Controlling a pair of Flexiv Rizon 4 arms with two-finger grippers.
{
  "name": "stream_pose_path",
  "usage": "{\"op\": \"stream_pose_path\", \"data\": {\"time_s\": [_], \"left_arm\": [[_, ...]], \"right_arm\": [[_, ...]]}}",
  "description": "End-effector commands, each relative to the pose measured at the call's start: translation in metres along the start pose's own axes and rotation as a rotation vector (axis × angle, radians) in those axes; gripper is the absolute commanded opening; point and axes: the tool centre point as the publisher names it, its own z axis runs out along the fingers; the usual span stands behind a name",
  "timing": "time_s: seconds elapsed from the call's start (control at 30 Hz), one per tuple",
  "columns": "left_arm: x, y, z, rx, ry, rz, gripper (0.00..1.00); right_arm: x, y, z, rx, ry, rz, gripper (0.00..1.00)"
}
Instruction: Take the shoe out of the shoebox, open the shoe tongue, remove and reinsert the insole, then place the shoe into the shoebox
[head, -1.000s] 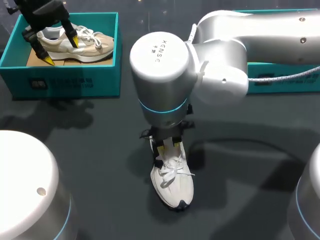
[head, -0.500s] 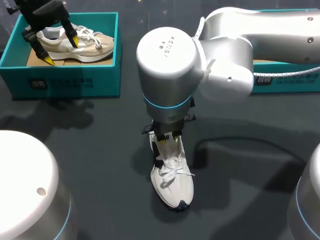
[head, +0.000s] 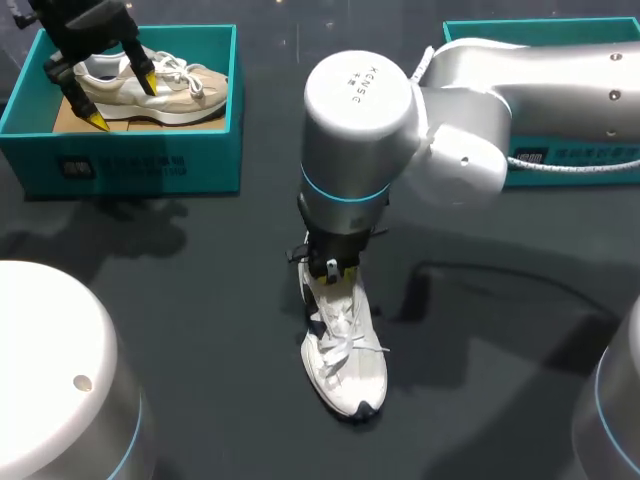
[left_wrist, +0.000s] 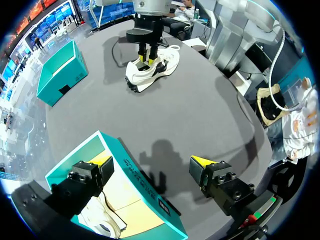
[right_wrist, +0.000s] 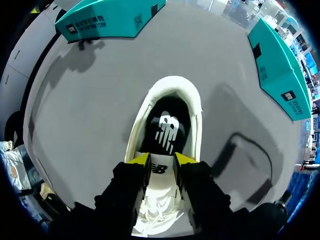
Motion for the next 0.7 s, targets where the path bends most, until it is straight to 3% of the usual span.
{"op": "stream_pose_path", "data": {"time_s": [0.03,0.13,0.23,0.3,0.33,0.37,0.47,0.5,0.53,0.7], "left_arm": [[0.0,0.0,0.0,-0.003,0.002,0.001,1.0],[0.0,0.0,0.0,-0.003,0.002,0.001,1.0],[0.0,0.0,0.0,-0.003,0.002,0.001,1.0],[0.0,0.0,0.0,-0.003,0.002,0.001,1.0],[0.0,0.0,0.0,-0.003,0.002,0.001,1.0],[0.0,0.0,0.0,-0.003,0.002,0.001,1.0],[0.0,0.0,0.0,-0.003,0.002,0.001,1.0],[0.0,0.0,0.0,-0.003,0.002,0.001,1.0],[0.0,0.0,0.0,-0.003,0.002,0.001,1.0],[0.0,0.0,0.0,-0.003,0.002,0.001,1.0]], "right_arm": [[0.003,-0.006,-0.035,-0.017,-0.049,-0.047,0.3],[0.008,-0.004,-0.055,-0.008,-0.077,-0.149,0.35],[0.012,-0.001,-0.07,-0.018,-0.077,-0.329,0.48],[0.014,0.0,-0.08,-0.028,-0.062,-0.469,0.69],[0.015,0.001,-0.084,-0.032,-0.067,-0.529,0.92],[0.016,0.003,-0.089,-0.046,-0.061,-0.598,1.0],[0.017,0.009,-0.098,-0.091,-0.034,-0.793,1.0],[0.013,0.012,-0.102,-0.078,-0.004,-0.763,1.0],[0.008,0.016,-0.105,0.008,-0.024,-0.606,1.0],[0.008,0.016,-0.105,0.008,-0.024,-0.606,1.0]]}}
